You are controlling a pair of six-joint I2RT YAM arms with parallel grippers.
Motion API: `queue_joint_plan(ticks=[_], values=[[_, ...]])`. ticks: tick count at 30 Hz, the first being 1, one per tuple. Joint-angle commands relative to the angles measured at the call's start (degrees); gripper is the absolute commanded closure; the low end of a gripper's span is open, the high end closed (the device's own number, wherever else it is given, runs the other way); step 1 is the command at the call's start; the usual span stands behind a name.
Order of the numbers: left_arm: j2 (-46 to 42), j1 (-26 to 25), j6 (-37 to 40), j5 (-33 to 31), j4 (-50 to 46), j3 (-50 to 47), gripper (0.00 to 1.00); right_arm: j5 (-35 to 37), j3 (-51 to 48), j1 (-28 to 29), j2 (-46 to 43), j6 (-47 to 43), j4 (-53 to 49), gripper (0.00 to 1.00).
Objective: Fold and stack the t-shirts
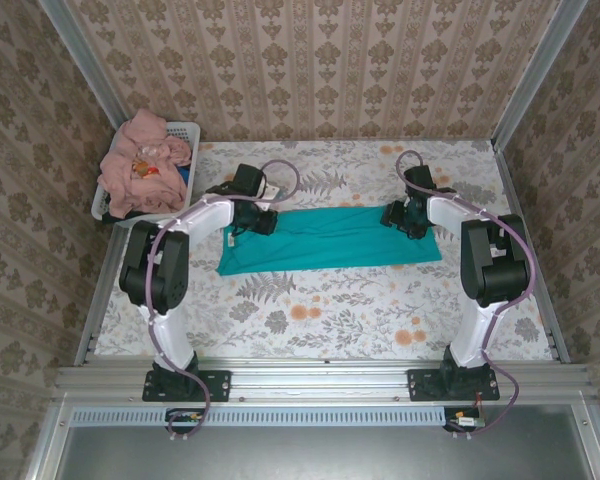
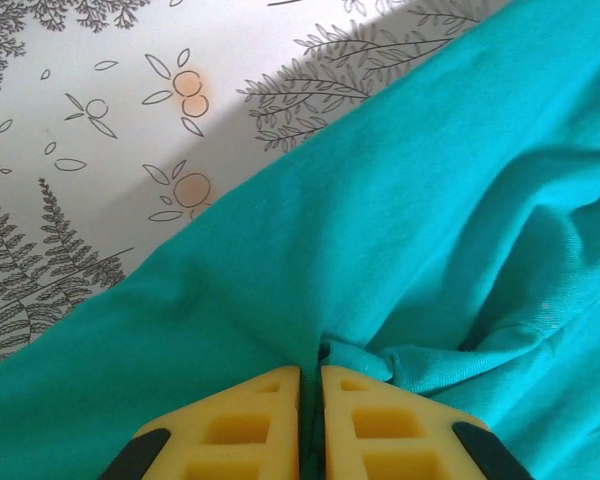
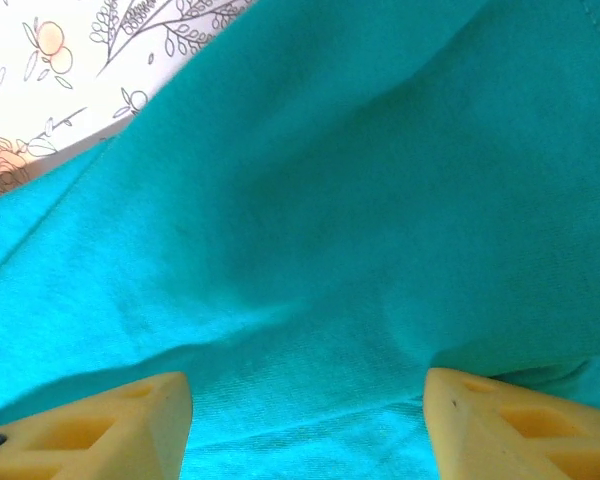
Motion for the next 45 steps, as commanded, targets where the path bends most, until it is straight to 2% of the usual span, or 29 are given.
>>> queue_joint_plan(ticks=[1,7,10,13,19,24,32,36,37,42,45], values=[[1.8,2.7,1.2,-0.6,-1.5,4.7,0.88,-0.8,-0.6,-0.1,-0.1,0.0,-0.2,0.35],[9.3,4.8,5.0,3.8,-1.7,14.7,0.89,-0.9,-0.8,-0.1,0.1,0.2,0.2,0.35],[13.3,5.2,5.9,7.1,-3.2,18.6,0.84,-0.8,-0.5,-0.1,0.4,0.1,-0.3,0.35],[13.6,5.4,6.1,9.1,-3.4,17.9,0.78,-0.9,-0.7,-0.1,0.0,0.0,-0.2,0.35],[9.2,5.2,5.6,11.2,-2.3,13.5,0.77,-0.9,-0.1,-0.1,0.1,-0.5,-0.8,0.35],[3.9,4.6,5.0,11.4,-2.0,10.0,0.98,-1.2,-0.3,-0.1,0.5,-0.4,-0.3,0.35],[-6.6,1.2,4.9,7.0,-3.0,1.2,1.00,-1.3,-0.7,-0.1,0.8,-0.4,0.0,0.35],[-11.2,-1.8,3.9,4.9,-3.0,-4.4,1.00,-1.3,-0.9,-0.1,0.6,-0.5,0.0,0.35],[-11.9,-4.0,3.8,4.2,-2.9,-5.7,1.00,-1.1,-0.9,-0.1,0.5,-0.6,-0.1,0.35],[-12.5,-7.5,1.7,2.4,-2.0,-11.8,0.94,-1.3,-1.0,-0.1,-0.6,-0.6,-0.4,0.35],[-13.4,-7.8,-0.1,2.9,0.9,-16.0,0.75,-1.0,-1.0,-0.1,-1.4,-0.9,-1.0,0.34]])
